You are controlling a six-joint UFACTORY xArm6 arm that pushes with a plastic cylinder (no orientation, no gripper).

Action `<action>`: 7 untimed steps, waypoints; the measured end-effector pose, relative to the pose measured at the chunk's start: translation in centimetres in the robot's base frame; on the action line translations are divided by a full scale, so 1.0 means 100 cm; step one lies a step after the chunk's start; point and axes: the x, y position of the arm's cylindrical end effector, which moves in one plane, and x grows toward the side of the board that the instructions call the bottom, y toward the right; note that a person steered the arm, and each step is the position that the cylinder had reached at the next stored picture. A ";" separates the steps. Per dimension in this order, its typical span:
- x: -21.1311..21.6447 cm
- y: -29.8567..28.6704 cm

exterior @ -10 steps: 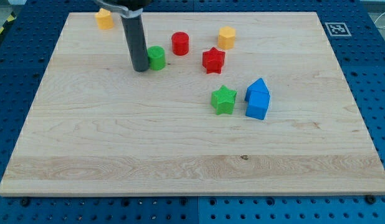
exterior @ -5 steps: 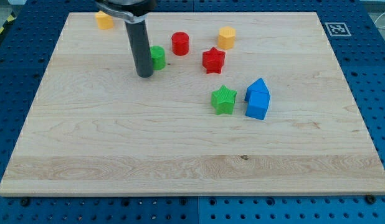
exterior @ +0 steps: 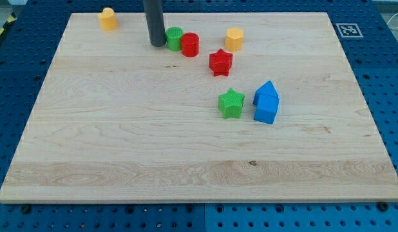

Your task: Move the green circle towards the top center

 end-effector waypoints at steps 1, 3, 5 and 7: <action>0.002 0.009; -0.005 0.058; -0.005 0.092; 0.005 0.111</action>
